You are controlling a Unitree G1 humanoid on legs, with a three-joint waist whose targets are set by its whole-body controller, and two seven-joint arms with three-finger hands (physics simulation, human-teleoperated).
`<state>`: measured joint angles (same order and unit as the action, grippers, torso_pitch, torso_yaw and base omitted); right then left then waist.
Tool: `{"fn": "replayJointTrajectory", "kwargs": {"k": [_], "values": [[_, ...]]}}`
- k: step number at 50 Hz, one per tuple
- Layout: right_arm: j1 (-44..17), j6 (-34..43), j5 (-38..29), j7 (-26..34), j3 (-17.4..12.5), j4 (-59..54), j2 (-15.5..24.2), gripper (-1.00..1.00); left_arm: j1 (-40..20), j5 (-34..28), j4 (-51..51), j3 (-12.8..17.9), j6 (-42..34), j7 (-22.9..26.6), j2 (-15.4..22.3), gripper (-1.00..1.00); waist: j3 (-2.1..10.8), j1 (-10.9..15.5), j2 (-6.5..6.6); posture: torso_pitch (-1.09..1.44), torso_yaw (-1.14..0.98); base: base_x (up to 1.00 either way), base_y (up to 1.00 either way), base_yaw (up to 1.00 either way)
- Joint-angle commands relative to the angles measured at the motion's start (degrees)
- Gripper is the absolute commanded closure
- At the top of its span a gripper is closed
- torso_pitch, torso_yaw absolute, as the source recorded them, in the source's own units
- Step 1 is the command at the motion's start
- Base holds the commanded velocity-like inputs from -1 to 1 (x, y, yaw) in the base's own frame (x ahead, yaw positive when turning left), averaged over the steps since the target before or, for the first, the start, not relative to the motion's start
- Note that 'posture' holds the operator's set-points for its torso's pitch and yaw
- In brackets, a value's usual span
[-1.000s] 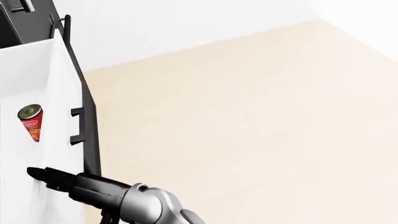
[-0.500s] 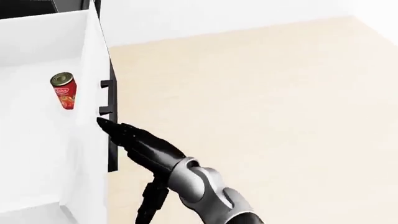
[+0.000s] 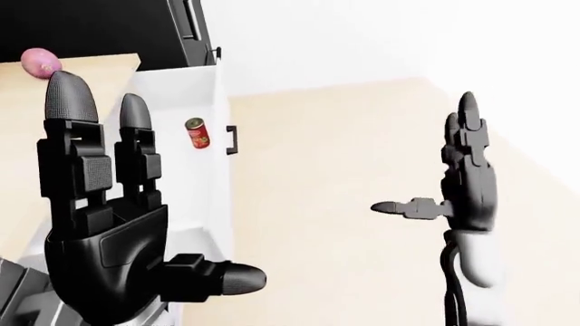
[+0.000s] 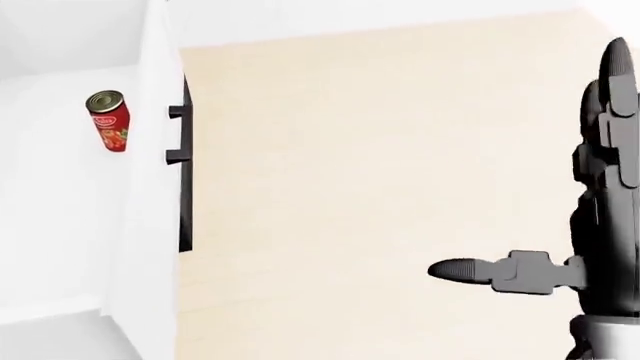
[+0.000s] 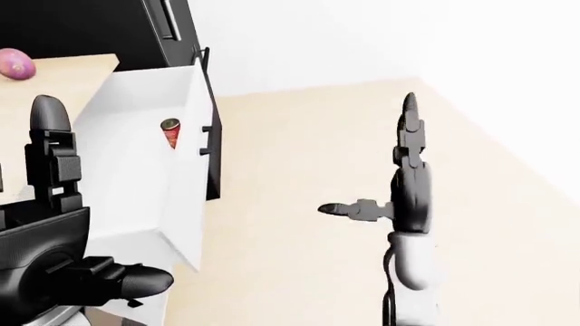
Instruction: Close the right drawer.
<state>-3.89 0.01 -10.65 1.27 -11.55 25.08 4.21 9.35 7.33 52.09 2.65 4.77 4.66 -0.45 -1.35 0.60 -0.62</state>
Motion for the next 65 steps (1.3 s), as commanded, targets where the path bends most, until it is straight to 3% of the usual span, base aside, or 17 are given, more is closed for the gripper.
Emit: {"fn": "replayJointTrajectory", "kwargs": {"k": [1, 3, 7, 14, 20, 24, 27, 35, 43, 50, 57, 65], "values": [[-0.9, -5.0, 2.2, -3.7, -0.4, 4.0, 0.4, -1.0, -0.5, -0.1, 1.8, -0.2, 1.3, 0.1, 0.1, -1.0, 1.01, 0.1, -0.25, 0.0, 0.0, 0.0, 0.0, 0.0], [0.8, -10.0, 3.6, -7.3, -2.3, 5.8, -0.2, -1.0, -0.4, -0.3, 1.8, -0.4, 1.3, 0.1, 0.1, -1.0, 0.95, 0.0, -0.14, 0.0, 0.0, 0.0, 0.0, 0.0], [3.8, -11.0, 7.3, -9.8, -5.9, 9.8, -0.5, -1.0, 0.0, -1.0, 1.0, -1.1, 2.3, 0.2, 0.0, -1.0, 1.04, 0.0, -0.13, 0.0, 0.0, 0.0, 0.0, 0.0], [4.9, -12.5, 7.0, -9.9, -5.1, 7.1, -1.0, -1.0, -1.2, -3.2, 2.2, -3.1, 0.9, -0.1, 0.4, -1.0, 1.32, -0.4, -0.5, 0.0, 0.0, 0.0, 0.0, 0.0], [4.5, -13.3, 6.9, -10.5, -4.5, 4.0, -0.8, -1.0, -6.0, -10.1, -2.3, -13.0, -0.2, -0.1, 0.1, -1.0, 1.35, -0.1, -0.59, 0.0, 0.0, 0.0, 0.0, 0.0], [4.4, -13.3, 7.1, -10.8, -4.6, 3.1, -0.6, -1.0, -6.2, -14.3, -3.3, -19.8, 0.2, -0.2, -0.2, -1.0, 1.53, 0.0, -0.71, 0.0, 0.0, 0.0, 0.0, 0.0], [4.4, -13.2, 7.3, -10.9, -4.6, 3.0, -0.5, -1.0, -5.5, -15.5, -3.9, -23.1, 0.7, -0.2, 0.1, -1.0, 1.53, -0.1, -0.85, 0.0, 0.0, 0.0, 0.0, 0.0], [4.3, -13.5, 7.2, -11.0, -4.5, 2.1, -0.5, -1.0, -4.0, -17.1, -8.6, -28.1, 4.2, -0.9, 0.8, -1.0, 1.41, 0.0, -1.02, 0.0, 0.0, 0.0, 0.0, 0.0], [4.2, -13.6, 6.9, -11.1, -4.3, 1.4, -0.4, -1.0, -3.7, -15.9, -20.6, -29.1, 8.8, -0.7, 0.5, -1.0, 1.23, 0.2, -1.11, 0.0, 0.0, 0.0, 0.0, 0.0], [4.3, -13.5, 6.9, -11.1, -4.4, 1.7, -0.4, -1.0, -5.7, -13.8, -30.2, -26.7, 9.9, 1.2, -1.5, -1.0, 1.19, 0.1, -1.17, 0.0, 0.0, 0.0, 0.0, 0.0], [4.3, -13.7, 6.8, -11.1, -4.4, 1.5, -0.4, -1.0, -7.9, -12.3, -37.1, -23.3, 10.1, 1.2, -3.1, -1.0, 1.23, 0.0, -1.22, 0.0, 0.0, 0.0, 0.0, 0.0], [4.3, -13.4, 6.7, -11.1, -4.3, 1.8, -0.4, -1.0, -8.9, -12.6, -44.0, -21.3, 10.1, 0.0, -4.7, -1.0, 1.36, -0.1, -1.27, 0.0, 0.0, 0.0, 0.0, 0.0]]}}
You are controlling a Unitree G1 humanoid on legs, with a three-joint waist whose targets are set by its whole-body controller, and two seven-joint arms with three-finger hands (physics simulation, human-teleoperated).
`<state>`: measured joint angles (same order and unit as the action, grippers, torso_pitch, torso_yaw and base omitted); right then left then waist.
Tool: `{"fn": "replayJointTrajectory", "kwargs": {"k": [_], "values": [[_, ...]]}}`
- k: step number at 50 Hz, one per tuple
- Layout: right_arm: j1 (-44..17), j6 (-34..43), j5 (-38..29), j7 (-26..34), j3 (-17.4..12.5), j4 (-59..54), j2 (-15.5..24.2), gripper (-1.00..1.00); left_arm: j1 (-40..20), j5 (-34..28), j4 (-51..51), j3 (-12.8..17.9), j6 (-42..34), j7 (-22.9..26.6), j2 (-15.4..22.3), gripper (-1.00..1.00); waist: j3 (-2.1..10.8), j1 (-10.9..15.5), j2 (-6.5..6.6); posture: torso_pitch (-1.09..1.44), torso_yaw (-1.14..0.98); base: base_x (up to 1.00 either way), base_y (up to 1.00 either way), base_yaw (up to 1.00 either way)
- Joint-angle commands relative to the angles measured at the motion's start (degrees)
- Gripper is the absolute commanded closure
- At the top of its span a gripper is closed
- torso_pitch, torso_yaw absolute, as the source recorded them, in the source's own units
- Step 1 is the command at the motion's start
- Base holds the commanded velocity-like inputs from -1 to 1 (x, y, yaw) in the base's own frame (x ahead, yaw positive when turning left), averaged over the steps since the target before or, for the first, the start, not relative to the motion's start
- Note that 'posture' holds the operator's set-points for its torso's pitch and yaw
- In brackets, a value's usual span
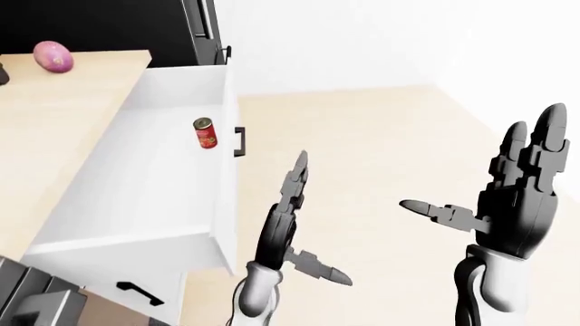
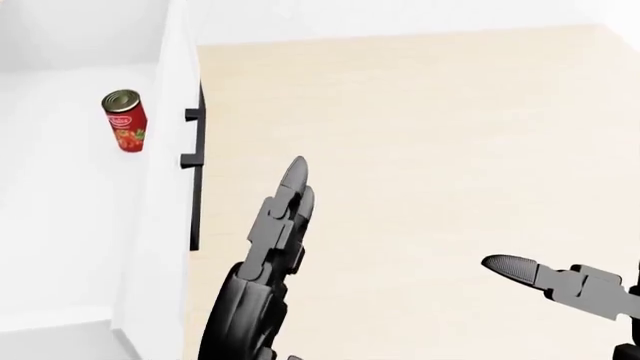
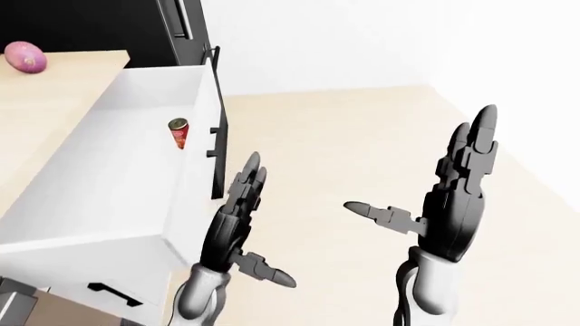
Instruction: Close the right drawer.
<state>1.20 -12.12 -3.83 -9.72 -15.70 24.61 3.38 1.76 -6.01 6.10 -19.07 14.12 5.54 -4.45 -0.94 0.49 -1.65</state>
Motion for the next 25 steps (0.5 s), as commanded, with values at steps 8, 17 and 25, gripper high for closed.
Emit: {"fn": "replayJointTrajectory", "kwargs": {"k": [8, 17, 25], "values": [[-0.8, -1.7, -0.2, -0.1, 0.0, 1.6, 0.4, -1.0, -4.5, 1.4, -5.7, 3.4, 0.3, -4.1, -2.4, -1.0, 1.06, -0.2, -0.32, 0.0, 0.0, 0.0, 0.0, 0.0], [-1.0, -1.6, -0.7, -0.2, 0.5, 1.1, 0.4, -1.0, -7.3, 0.1, -11.2, 5.1, -1.6, -9.1, -3.7, -1.0, 1.24, -0.3, -0.35, 0.0, 0.0, 0.0, 0.0, 0.0], [-1.1, -1.9, -1.2, -0.6, 1.0, 0.6, 0.2, -1.0, -9.4, -1.2, -16.0, 6.6, -1.3, -13.0, -4.6, -1.0, 1.37, -0.3, -0.39, 0.0, 0.0, 0.0, 0.0, 0.0]]}}
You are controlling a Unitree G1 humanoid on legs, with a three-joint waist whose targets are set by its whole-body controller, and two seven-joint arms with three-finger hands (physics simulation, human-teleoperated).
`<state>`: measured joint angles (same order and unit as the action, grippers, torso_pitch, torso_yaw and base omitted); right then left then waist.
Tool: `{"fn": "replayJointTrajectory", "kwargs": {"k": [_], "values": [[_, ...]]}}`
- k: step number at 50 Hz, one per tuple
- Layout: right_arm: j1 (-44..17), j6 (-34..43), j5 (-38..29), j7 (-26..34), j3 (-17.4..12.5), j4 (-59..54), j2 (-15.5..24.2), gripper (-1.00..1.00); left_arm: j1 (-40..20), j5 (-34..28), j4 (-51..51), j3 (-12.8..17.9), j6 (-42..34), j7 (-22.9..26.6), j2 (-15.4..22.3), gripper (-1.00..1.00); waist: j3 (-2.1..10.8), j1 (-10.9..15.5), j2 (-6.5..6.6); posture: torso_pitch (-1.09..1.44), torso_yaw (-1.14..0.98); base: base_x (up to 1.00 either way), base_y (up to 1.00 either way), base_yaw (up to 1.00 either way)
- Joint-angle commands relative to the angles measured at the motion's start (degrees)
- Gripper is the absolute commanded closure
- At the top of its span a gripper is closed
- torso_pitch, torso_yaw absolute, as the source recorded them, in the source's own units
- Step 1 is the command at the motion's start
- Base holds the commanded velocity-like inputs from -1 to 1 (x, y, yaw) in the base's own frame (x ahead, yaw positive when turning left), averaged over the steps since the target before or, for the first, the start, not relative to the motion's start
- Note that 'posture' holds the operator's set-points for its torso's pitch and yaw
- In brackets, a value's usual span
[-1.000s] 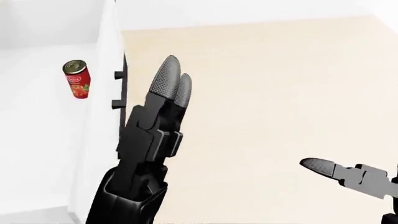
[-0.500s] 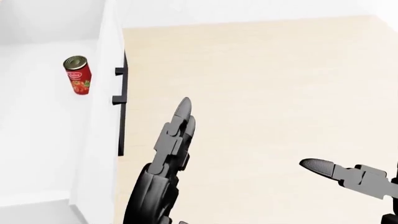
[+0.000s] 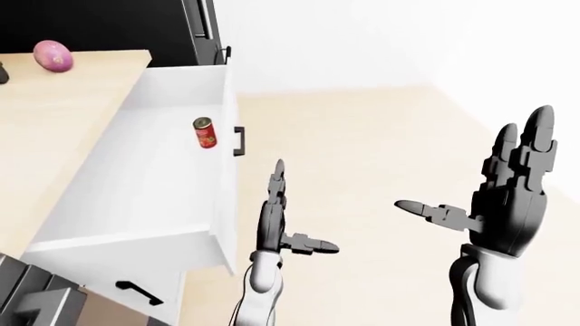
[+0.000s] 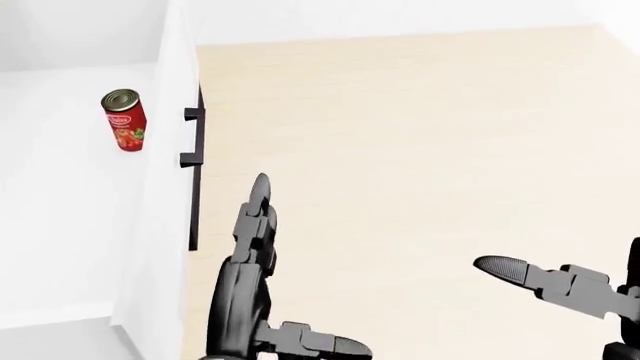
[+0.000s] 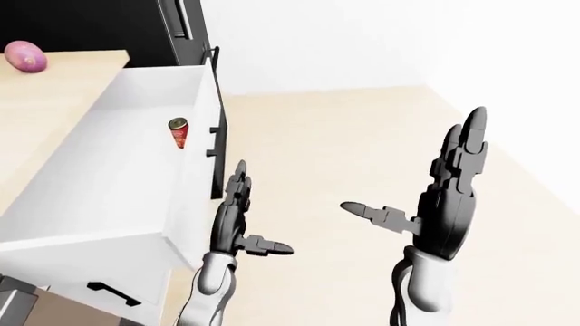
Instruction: Close the right drawer.
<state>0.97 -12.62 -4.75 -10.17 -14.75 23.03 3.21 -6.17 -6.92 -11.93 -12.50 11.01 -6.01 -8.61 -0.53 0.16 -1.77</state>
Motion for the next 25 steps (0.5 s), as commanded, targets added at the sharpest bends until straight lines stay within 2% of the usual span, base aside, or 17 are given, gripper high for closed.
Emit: {"fn": "replayJointTrajectory", "kwargs": {"k": [1, 5, 8, 25], "values": [[-0.9, -1.3, -0.2, -0.2, 0.0, 2.2, 0.4, -1.0, -1.6, -1.1, 1.7, 0.2, 2.4, -2.5, -0.4, -1.0, 0.99, 0.0, -0.27, 0.0, 0.0, 0.0, 0.0, 0.0], [-0.9, -1.1, -0.4, -0.3, 0.0, 2.4, 0.4, -1.0, -3.2, 0.9, -1.7, 1.9, 0.2, -3.9, -0.8, -1.0, 1.04, 0.0, -0.27, 0.0, 0.0, 0.0, 0.0, 0.0], [-0.8, -1.1, -0.5, -0.4, -0.1, 2.5, 0.4, -1.0, -5.5, 3.7, -5.5, 4.4, -0.2, -6.4, -0.9, -1.0, 1.1, 0.0, -0.26, 0.0, 0.0, 0.0, 0.0, 0.0], [-0.8, -1.2, -0.4, -0.4, -0.2, 2.2, 0.5, -1.0, -7.2, 7.0, -5.8, 7.7, 2.1, -15.5, 0.6, -1.0, 1.26, -0.2, 0.02, 0.0, 0.0, 0.0, 0.0, 0.0]]}}
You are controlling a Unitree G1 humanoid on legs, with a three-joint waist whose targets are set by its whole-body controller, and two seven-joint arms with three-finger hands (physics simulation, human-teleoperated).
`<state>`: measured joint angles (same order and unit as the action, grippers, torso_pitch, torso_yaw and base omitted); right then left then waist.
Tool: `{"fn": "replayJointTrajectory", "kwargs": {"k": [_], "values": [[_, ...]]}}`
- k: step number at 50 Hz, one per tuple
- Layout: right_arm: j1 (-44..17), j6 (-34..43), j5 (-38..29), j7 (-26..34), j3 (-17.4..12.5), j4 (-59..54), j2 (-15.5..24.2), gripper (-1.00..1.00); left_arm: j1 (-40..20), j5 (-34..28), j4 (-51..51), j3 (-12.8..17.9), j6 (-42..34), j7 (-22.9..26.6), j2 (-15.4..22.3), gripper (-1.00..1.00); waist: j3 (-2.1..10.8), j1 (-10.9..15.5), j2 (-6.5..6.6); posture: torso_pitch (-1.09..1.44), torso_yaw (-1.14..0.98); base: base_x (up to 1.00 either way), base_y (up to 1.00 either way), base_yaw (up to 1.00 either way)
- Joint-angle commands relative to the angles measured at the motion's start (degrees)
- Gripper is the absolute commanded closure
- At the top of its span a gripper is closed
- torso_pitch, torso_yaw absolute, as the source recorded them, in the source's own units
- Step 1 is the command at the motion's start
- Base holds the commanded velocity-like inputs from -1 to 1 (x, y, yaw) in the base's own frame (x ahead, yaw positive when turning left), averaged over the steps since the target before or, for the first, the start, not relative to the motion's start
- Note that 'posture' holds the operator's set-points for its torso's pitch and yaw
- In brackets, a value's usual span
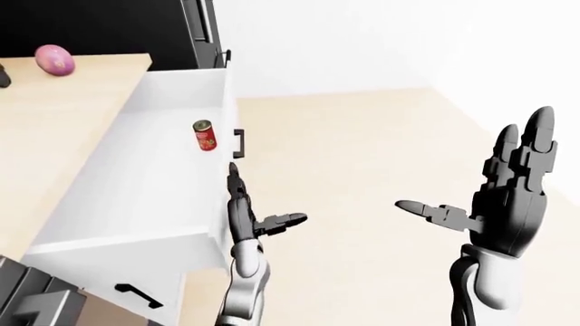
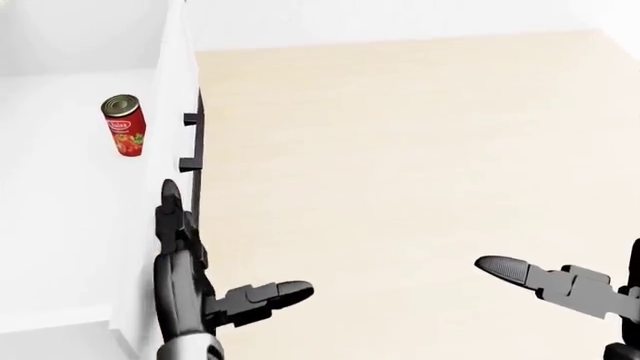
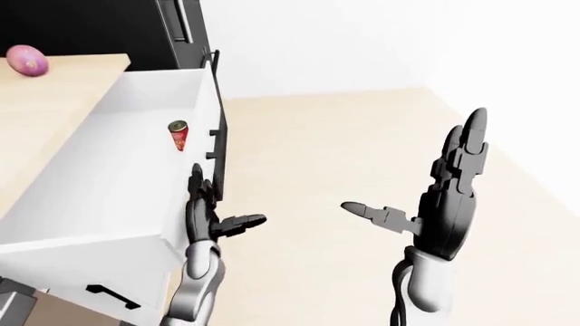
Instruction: Close the right drawer.
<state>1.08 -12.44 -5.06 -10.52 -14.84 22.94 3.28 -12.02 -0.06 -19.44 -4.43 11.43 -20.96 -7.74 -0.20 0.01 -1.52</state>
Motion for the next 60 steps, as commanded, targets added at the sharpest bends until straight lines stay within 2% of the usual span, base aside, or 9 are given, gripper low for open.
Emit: {"fn": "replayJointTrajectory", "kwargs": {"k": [1, 4, 15, 30, 60], "values": [[-0.9, -1.4, -0.2, -0.1, -0.1, 2.3, 0.4, -1.0, -1.5, 0.2, 1.5, -0.2, 1.6, -1.0, -0.2, -1.0, 0.93, 0.0, -0.21, 0.0, 0.0, 0.0, 0.0, 0.0], [-0.9, -1.3, -0.2, -0.1, -0.1, 2.3, 0.4, -1.0, -1.7, -1.9, 2.0, 0.1, 3.6, -4.5, 0.4, -1.0, 0.99, 0.0, -0.12, 0.0, 0.0, 0.0, 0.0, 0.0], [-0.9, -1.4, 0.0, 0.0, -0.2, 2.1, 0.5, -1.0, -4.0, 1.7, -3.8, 1.3, 3.6, -3.1, 0.6, -1.0, 0.87, -0.1, -0.08, 0.0, 0.0, 0.0, 0.0, 0.0], [-1.0, -1.1, -0.2, 0.0, 0.0, 2.2, 0.4, -1.0, -4.2, 1.9, -3.7, 2.5, 5.0, -6.4, 1.4, -1.0, 0.94, -0.3, -0.04, 0.0, 0.0, 0.0, 0.0, 0.0], [-0.8, -1.1, 0.0, -0.1, -0.2, 2.3, 0.4, -1.0, -6.7, 5.7, -5.3, 5.1, 5.0, -8.7, 3.3, -1.0, 0.76, -0.6, -0.01, 0.0, 0.0, 0.0, 0.0, 0.0]]}}
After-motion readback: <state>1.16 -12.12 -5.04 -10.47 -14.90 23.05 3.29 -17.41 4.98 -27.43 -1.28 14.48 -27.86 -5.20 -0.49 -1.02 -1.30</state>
